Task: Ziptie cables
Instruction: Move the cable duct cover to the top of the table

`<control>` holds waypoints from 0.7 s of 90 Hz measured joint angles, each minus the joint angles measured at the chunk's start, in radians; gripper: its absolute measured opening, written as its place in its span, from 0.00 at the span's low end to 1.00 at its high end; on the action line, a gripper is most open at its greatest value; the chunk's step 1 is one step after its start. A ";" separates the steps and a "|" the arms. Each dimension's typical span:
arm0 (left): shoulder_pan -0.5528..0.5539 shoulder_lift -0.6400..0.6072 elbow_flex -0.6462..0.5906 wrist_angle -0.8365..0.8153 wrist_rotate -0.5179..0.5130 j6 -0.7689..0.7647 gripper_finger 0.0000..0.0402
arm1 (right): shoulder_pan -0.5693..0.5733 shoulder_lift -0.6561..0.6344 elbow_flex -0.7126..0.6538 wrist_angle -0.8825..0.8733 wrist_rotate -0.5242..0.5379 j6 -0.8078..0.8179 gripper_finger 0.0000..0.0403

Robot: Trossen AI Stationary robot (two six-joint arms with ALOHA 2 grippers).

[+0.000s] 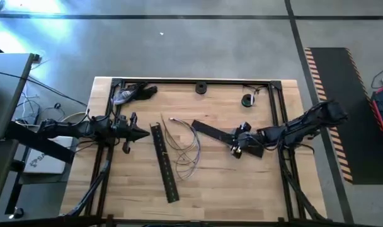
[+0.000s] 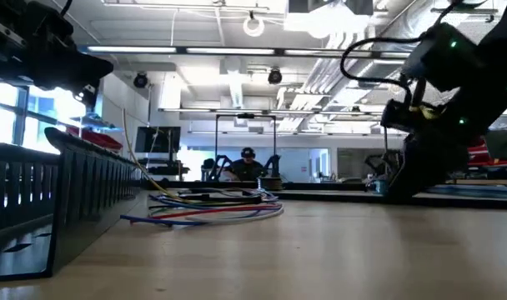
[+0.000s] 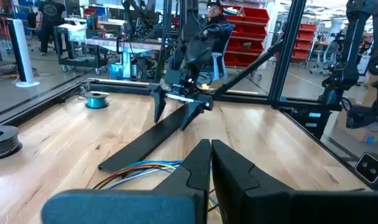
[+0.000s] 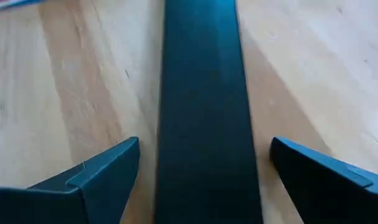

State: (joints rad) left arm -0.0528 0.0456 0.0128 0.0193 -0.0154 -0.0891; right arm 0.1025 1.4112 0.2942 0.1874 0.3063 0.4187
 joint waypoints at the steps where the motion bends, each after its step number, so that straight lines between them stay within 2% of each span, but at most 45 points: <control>1: 0.000 0.000 0.000 0.001 0.000 0.000 0.00 | -0.005 0.005 -0.001 0.002 -0.004 0.000 0.83; 9: 0.000 0.000 0.000 0.001 0.000 0.013 0.00 | -0.038 0.039 0.002 0.016 -0.024 -0.021 0.73; 21: 0.000 0.000 0.000 0.001 0.000 0.024 0.00 | -0.077 0.066 0.005 0.056 -0.048 -0.075 0.52; 32: 0.000 0.000 0.000 0.001 0.000 0.023 0.00 | -0.112 0.069 0.029 0.046 -0.075 -0.136 0.51; 48: 0.000 0.000 0.000 0.002 0.000 0.023 0.00 | -0.176 0.078 0.141 -0.014 -0.113 -0.286 0.50; 55: 0.000 0.000 0.000 0.002 0.000 0.023 0.00 | -0.225 0.075 0.204 -0.042 -0.107 -0.359 0.26; 63: 0.000 0.000 0.000 0.001 0.000 0.023 0.00 | -0.291 0.076 0.260 -0.079 -0.134 -0.448 0.17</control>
State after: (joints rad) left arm -0.0532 0.0456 0.0128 0.0204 -0.0154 -0.0661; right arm -0.1885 1.4868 0.5541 0.1085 0.1727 -0.0295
